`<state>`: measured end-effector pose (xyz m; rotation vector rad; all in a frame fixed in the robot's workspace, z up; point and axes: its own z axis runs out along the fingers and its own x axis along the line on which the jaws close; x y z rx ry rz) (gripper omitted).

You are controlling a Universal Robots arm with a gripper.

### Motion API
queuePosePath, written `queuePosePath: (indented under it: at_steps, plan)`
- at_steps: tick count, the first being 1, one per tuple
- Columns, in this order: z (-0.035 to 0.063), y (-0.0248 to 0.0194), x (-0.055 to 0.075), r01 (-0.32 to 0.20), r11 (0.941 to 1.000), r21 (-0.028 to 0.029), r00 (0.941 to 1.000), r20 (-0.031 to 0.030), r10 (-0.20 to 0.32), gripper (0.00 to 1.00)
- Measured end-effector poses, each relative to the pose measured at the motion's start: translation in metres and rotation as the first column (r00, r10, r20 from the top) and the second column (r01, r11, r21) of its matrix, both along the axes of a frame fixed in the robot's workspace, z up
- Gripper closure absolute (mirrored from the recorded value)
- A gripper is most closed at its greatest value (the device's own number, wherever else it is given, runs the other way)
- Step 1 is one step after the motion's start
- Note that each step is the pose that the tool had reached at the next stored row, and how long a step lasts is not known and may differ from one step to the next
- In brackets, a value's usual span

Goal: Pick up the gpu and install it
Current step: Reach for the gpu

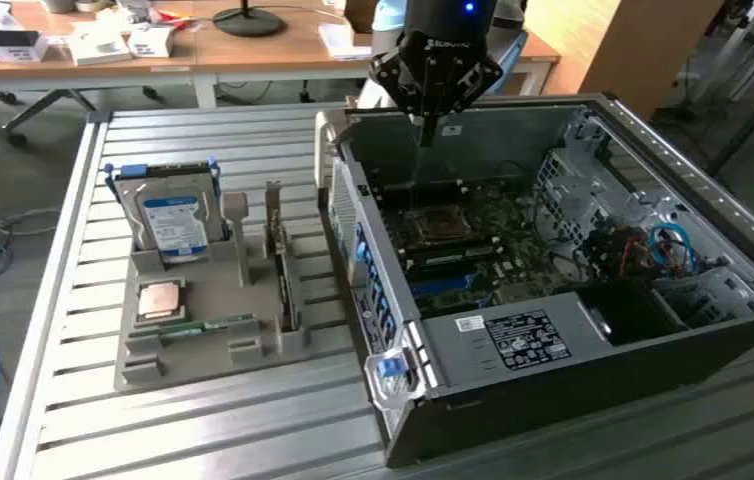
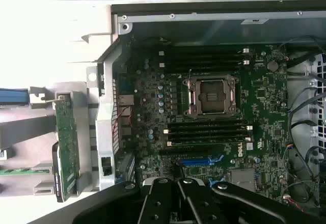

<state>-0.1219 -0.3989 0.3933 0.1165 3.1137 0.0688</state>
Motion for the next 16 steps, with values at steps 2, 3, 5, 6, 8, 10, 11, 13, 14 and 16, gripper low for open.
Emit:
queuePosePath:
  at_steps: [2,3,5,6,8,10,11,13,14,16]
  plan:
    - [0.0,0.0,0.0,0.0,1.0,0.0,1.0,0.0,0.0,0.89]
    - [0.0,0.0,0.0,0.0,1.0,0.0,1.0,0.0,0.0,0.89]
    - [0.0,0.0,0.0,0.0,1.0,0.0,1.0,0.0,0.0,0.89]
    - [0.0,0.0,0.0,0.0,1.0,0.0,1.0,0.0,0.0,0.89]
    - [0.0,0.0,0.0,0.0,1.0,0.0,1.0,0.0001,0.0,0.89]
    - [-0.0001,0.0,-0.0002,0.0,1.0,0.0001,1.0,0.0001,0.0,0.89]
    - [-0.0001,0.0,-0.0007,0.0,1.0,0.0002,1.0,0.0002,0.0,0.89]
    - [-0.0001,0.0,-0.002,0.0,1.0,0.0001,1.0,0.0001,0.0,0.89]
    - [0.0,0.0,-0.0029,0.0,1.0,0.0,1.0,0.0,0.0,0.89]
    - [0.0,0.0,-0.0056,0.0,1.0,0.0,1.0,0.0001,0.0,0.89]
